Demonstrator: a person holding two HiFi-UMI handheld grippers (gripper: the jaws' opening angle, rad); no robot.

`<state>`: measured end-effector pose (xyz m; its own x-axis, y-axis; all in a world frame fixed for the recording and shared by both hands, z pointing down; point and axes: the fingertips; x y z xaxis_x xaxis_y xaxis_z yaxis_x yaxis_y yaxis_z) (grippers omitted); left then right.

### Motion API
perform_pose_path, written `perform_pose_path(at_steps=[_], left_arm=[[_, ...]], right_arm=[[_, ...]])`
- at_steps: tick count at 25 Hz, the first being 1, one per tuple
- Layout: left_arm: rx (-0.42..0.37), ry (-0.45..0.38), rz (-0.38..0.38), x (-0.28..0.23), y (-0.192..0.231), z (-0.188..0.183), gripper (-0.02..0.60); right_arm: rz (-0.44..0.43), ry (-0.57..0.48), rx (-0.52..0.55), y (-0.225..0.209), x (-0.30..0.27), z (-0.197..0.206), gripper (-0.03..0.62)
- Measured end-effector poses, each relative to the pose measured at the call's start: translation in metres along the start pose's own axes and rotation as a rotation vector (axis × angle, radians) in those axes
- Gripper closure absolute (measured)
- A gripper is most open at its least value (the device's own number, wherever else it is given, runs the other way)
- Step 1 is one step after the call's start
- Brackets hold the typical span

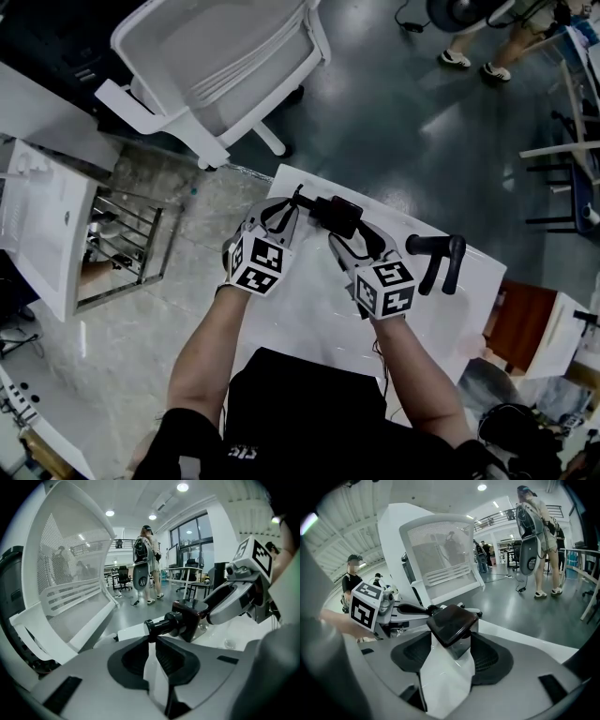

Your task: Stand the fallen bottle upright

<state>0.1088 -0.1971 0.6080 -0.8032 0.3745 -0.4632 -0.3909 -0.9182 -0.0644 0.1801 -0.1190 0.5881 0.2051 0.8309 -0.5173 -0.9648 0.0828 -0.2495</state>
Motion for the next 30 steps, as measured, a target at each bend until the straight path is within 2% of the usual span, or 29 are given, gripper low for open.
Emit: perform_pose_path(at_steps=[7,15,21,23,25,28,30], left_arm=[[0.004,-0.026,-0.008,0.006,-0.011,-0.015,0.526],[-0.066,-0.089,-0.002,0.016,-0.026,-0.056,0.523],[-0.073,-0.13,0.036,0.02,-0.048,-0.081,0.517],[-0.064,-0.148,0.054,0.022,-0.055,-0.089,0.557],[-0.065,-0.159,0.082,0.022,-0.064,-0.095,0.557],[-0.048,-0.165,0.122,0.016,-0.075,-0.097,0.557],[-0.034,-0.158,0.117,0.011,-0.074,-0.093,0.557]], right_arm=[[-0.006,0.016,-0.015,-0.007,0.007,0.005,0.321],[0.006,0.051,-0.039,-0.016,0.009,0.017,0.312],[0.038,0.068,-0.073,-0.027,0.017,0.024,0.31],[0.048,0.058,-0.073,-0.029,0.022,0.023,0.312],[0.056,0.046,-0.066,-0.028,0.026,0.021,0.313],[0.07,0.035,-0.068,-0.028,0.028,0.021,0.313],[0.078,0.019,-0.066,-0.028,0.029,0.018,0.314]])
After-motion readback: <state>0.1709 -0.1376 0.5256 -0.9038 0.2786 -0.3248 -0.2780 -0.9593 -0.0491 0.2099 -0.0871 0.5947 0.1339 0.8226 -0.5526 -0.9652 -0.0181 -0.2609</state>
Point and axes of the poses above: the fingertips, and each gripper's own axes: x backward along the fingers, y to its left, z out of its underside, and after that the axes turned 9 degrees about -y, right-handed
